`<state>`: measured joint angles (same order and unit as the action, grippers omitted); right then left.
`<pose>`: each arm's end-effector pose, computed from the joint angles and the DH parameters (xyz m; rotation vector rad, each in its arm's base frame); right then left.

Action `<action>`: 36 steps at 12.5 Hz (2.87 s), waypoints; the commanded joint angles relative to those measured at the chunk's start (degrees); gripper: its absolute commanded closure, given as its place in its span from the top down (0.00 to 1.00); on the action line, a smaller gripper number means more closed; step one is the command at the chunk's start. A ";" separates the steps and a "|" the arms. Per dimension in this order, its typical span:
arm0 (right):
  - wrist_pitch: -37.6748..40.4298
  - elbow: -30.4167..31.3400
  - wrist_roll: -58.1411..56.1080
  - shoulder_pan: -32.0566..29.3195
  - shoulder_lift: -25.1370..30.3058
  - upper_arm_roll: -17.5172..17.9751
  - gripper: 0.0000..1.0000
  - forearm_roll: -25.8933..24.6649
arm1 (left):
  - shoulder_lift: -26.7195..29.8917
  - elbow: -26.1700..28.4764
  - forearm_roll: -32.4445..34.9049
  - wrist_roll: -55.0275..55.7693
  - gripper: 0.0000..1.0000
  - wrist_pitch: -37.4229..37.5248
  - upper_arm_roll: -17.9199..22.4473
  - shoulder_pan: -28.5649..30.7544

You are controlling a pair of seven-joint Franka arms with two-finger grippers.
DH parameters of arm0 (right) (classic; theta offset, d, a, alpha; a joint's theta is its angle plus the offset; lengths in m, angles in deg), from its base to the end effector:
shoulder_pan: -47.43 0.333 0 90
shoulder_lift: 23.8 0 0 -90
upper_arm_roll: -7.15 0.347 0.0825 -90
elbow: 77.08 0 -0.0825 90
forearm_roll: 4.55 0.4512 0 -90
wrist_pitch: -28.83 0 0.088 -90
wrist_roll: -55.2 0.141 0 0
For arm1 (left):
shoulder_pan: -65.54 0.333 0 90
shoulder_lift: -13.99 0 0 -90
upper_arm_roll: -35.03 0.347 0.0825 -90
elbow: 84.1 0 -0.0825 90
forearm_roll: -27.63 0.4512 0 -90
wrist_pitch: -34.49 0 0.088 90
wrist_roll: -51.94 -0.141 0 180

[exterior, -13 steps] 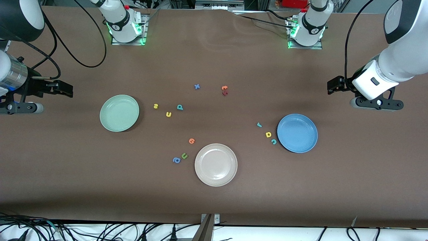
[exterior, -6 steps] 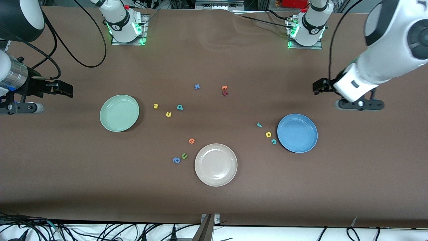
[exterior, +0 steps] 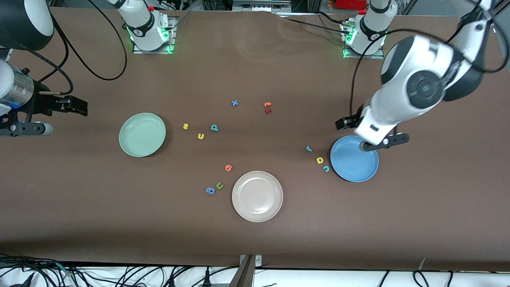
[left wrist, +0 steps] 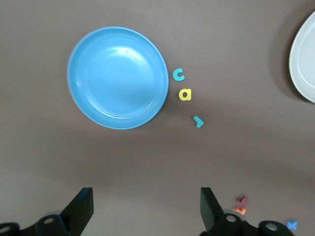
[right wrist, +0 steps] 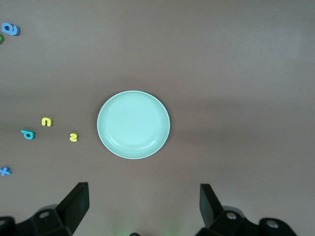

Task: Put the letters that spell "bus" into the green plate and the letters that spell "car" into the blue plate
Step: 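Reach the left gripper to the teal r while the right gripper reaches yellow s, then place the teal r in the blue plate while the right gripper grasps yellow s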

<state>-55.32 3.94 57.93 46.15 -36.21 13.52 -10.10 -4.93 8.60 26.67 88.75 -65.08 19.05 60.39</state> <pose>0.6735 0.0384 0.5573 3.0482 0.0586 -0.2373 0.6543 -0.2383 0.3969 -3.0881 -0.4408 0.3519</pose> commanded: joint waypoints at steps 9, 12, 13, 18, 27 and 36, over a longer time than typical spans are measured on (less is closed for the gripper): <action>-11.11 16.69 7.28 -0.48 0.46 0.31 0.99 0.45 | -18.78 3.61 6.47 21.97 0.74 -25.29 0.07 -7.24; -19.00 26.96 8.35 -0.48 0.90 -0.13 0.98 6.59 | -20.54 5.20 12.83 24.27 0.68 -27.16 -0.02 -7.42; -22.69 30.48 8.43 -0.48 1.42 -0.13 0.98 6.96 | -20.63 5.20 12.65 24.27 0.66 -27.16 -0.10 -7.25; -43.61 46.93 24.91 -0.12 3.98 8.98 0.98 6.96 | -21.95 5.12 12.13 24.27 0.53 -28.30 -0.11 -7.25; -57.70 48.27 40.76 6.37 -4.98 12.70 0.98 6.26 | -22.21 5.20 11.17 24.36 0.05 -28.48 -0.11 -6.90; -64.73 48.53 41.22 6.64 -11.22 11.21 0.73 5.11 | -16.16 3.71 9.93 20.43 0.04 -18.83 0.16 -5.49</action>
<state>-117.36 52.00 98.24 52.88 -45.98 24.90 -3.96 -24.29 11.89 36.86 112.02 -87.41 19.09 53.88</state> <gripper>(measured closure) 0.128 0.899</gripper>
